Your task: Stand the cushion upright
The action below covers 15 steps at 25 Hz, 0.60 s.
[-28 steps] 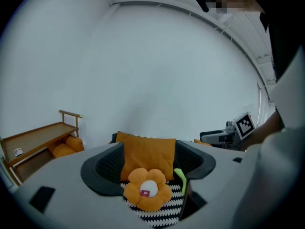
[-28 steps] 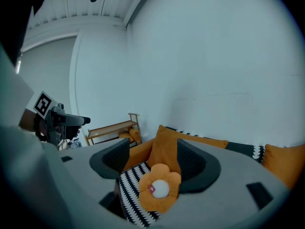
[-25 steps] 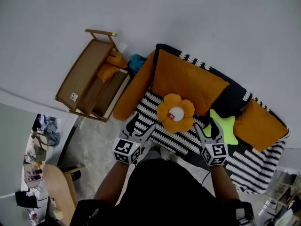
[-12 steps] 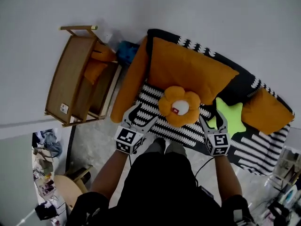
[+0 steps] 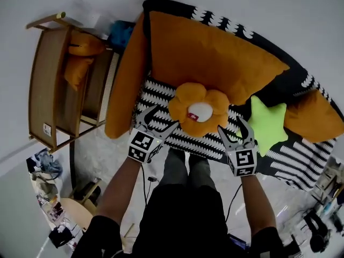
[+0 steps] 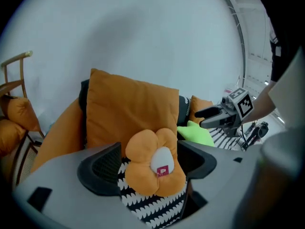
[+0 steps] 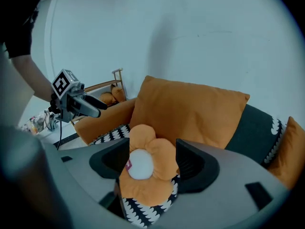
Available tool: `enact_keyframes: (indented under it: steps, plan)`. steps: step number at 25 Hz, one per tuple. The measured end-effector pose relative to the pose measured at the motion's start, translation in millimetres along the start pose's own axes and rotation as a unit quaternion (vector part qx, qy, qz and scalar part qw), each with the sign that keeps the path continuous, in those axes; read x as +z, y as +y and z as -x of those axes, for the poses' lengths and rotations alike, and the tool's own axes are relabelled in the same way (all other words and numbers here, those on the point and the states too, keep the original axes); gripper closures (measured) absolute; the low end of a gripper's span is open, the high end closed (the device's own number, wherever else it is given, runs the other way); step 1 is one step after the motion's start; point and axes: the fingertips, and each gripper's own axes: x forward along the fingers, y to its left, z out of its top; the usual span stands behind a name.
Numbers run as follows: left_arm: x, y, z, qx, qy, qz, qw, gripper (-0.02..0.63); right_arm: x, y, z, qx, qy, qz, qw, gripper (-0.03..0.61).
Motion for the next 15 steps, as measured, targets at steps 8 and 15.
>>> enact_keyframes:
  steps: [8, 15]
  plan:
    - [-73, 22, -74, -0.049, 0.066, 0.016, 0.9965, 0.204, -62, 14, -50, 0.025, 0.031, -0.037, 0.999, 0.264]
    - [-120, 34, -112, -0.102, 0.127, -0.012, 0.9865, 0.172, -94, 30, -60, 0.042, 0.045, -0.044, 0.997, 0.265]
